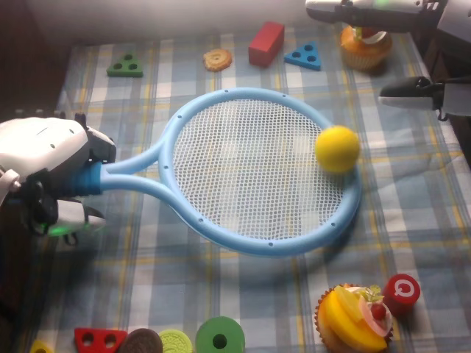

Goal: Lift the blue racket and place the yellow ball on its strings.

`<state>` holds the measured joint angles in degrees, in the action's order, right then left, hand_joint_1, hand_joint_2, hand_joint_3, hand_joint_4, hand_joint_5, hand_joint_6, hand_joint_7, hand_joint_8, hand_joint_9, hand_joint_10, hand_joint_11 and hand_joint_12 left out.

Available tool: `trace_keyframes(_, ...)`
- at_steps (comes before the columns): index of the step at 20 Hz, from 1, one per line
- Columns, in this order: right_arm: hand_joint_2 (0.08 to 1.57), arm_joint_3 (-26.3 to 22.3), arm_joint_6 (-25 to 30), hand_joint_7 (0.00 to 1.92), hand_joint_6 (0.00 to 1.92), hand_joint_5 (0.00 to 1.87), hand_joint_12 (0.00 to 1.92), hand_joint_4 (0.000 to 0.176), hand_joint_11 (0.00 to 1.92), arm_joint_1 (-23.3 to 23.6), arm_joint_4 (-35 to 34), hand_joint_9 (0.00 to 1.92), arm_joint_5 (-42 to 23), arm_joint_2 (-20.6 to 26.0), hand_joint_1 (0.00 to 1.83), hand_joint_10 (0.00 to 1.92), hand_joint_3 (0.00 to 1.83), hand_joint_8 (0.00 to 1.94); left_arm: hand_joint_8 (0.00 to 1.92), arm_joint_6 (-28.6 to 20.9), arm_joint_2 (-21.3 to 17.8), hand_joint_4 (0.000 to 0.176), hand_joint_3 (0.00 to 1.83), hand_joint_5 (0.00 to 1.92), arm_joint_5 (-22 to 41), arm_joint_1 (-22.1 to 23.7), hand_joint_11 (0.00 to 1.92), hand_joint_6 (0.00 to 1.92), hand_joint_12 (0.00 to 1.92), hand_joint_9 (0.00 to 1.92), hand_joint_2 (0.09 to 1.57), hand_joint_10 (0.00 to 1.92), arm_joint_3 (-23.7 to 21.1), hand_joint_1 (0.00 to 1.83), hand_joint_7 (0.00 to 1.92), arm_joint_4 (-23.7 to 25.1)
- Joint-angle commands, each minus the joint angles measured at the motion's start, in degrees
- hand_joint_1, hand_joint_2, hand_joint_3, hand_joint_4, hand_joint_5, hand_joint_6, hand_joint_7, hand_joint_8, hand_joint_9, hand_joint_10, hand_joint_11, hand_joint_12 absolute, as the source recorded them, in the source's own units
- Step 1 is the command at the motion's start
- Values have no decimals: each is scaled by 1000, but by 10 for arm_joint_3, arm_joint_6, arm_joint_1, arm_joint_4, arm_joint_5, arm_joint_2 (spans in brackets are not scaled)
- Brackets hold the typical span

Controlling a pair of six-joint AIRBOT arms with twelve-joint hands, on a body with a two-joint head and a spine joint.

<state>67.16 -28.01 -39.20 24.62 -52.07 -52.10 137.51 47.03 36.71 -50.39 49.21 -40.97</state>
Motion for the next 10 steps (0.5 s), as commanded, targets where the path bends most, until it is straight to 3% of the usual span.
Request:
trace_keyframes(1,1204,-2,0,307,2,222,1039,42,45,1,-27,375,-63,2,1077,0,9,0,417,-21,-11,62,0,566,81,-2,229,225,1180,447,1104,791,-4,1116,544,22)
trace_keyframes(2,1211,-3,0,301,1,220,1034,40,32,-1,-29,365,-65,2,1060,0,10,0,139,-42,-19,94,1,461,94,-8,149,56,1083,468,1112,437,-11,1027,535,30)
trace_keyframes(3,1211,-3,0,302,1,220,1037,36,37,-2,-31,369,-66,3,1056,2,8,1,30,-53,-24,133,0,346,102,-12,51,11,977,442,1118,179,-15,956,449,33)
trace_keyframes(4,1210,-4,0,303,2,224,1035,33,33,-6,-35,366,-69,4,1062,1,6,1,5,-71,-31,153,0,272,116,-18,9,1,858,414,1121,60,-22,910,380,38)
trace_keyframes(5,1211,-5,0,302,1,223,1029,30,17,-11,-41,358,-73,6,1061,0,5,0,1,-95,-40,155,0,222,131,-25,1,0,735,346,1084,14,-31,932,302,47)
trace_keyframes(6,1208,-8,-4,301,1,225,1006,35,3,-18,-50,345,-81,9,1073,1,2,0,0,-137,-53,172,0,143,151,-34,0,0,602,264,1066,2,-40,905,225,63)
trace_keyframes(8,1213,-18,-17,311,1,226,975,30,0,-34,-71,343,-102,18,1071,1,2,3,0,-214,-80,176,0,36,199,-51,0,0,449,179,1067,0,-59,821,140,98)
trace_keyframes(9,1222,-24,-26,328,0,220,967,40,0,-44,-87,359,-118,23,989,6,6,7,0,-238,-93,176,3,6,227,-57,0,0,361,137,1081,0,-70,676,111,113)
trace_keyframes(10,1222,-33,-39,331,1,221,901,40,0,-61,-112,345,-146,30,987,5,3,4,3,-257,-106,176,2,0,261,-62,0,0,237,93,1080,6,-82,640,82,128)
